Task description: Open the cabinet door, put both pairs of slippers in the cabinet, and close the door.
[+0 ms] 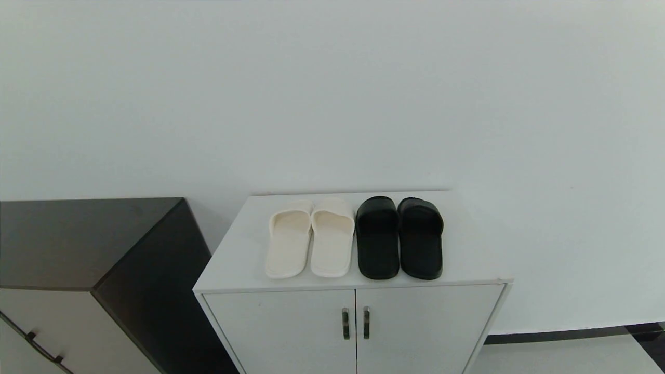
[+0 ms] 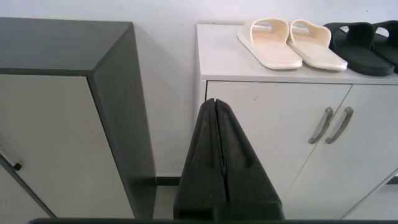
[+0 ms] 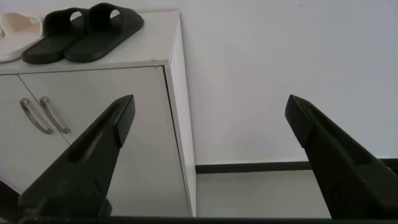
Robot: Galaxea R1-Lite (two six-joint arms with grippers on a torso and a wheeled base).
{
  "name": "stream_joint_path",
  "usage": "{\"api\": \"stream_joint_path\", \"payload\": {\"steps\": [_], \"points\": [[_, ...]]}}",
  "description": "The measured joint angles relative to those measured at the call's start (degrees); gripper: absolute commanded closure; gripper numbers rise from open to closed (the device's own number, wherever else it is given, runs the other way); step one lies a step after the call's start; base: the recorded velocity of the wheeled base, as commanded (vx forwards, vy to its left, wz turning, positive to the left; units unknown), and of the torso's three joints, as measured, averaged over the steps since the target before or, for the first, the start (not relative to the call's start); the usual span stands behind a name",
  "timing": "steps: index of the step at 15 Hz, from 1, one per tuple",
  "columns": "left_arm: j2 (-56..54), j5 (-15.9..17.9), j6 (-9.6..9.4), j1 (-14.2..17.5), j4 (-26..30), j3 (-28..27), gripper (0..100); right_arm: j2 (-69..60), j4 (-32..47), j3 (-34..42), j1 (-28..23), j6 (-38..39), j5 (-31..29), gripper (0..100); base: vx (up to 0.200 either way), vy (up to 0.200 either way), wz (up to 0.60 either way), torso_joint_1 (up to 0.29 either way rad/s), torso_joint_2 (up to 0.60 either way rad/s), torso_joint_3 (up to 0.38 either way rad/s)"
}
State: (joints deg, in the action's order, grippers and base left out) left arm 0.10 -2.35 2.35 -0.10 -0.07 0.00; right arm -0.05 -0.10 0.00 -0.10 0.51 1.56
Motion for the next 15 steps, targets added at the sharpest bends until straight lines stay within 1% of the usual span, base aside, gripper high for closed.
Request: {"api": "stream_joint_path", "payload": {"steps": [6, 7, 9, 10, 11, 13, 15], "points": [[0.0, 0.0, 0.0, 0.0, 0.0, 0.0, 100, 0.1, 0.0, 0.0, 0.0, -0.5, 0.1, 0, 0.0, 0.0, 0.0, 0.0, 0.0, 0.0], [0.0, 0.0, 0.0, 0.0, 0.0, 0.0, 100, 0.6, 0.0, 0.0, 0.3, -1.4, 0.2, 0, 0.0, 0.0, 0.0, 0.0, 0.0, 0.0], [0.0, 0.0, -0.12, 0.0, 0.0, 0.0, 100, 1.8, -0.4, -0.1, 1.1, -7.7, 1.9, 0, 0.0, 0.0, 0.0, 0.0, 0.0, 0.0], [0.0, 0.1, -0.15, 0.0, 0.0, 0.0, 100, 2.2, -0.8, -0.6, 1.3, -6.2, 2.6, 0, 0.0, 0.0, 0.0, 0.0, 0.0, 0.0], [0.0, 0.1, -0.15, 0.0, 0.0, 0.0, 100, 2.9, -1.3, -2.6, 1.7, -2.6, 3.2, 0, 0.0, 0.0, 0.0, 0.0, 0.0, 0.0], [0.0, 0.1, -0.04, 0.0, 0.0, 0.0, 100, 6.7, -0.9, -11.1, 2.8, 4.2, 6.3, 0, 0.0, 0.0, 0.0, 0.0, 0.0, 0.0], [0.0, 0.1, -0.09, 0.0, 0.0, 0.0, 100, 14.7, -0.7, -16.5, 3.7, 3.6, 9.1, 0, 0.0, 0.0, 0.0, 0.0, 0.0, 0.0]]}}
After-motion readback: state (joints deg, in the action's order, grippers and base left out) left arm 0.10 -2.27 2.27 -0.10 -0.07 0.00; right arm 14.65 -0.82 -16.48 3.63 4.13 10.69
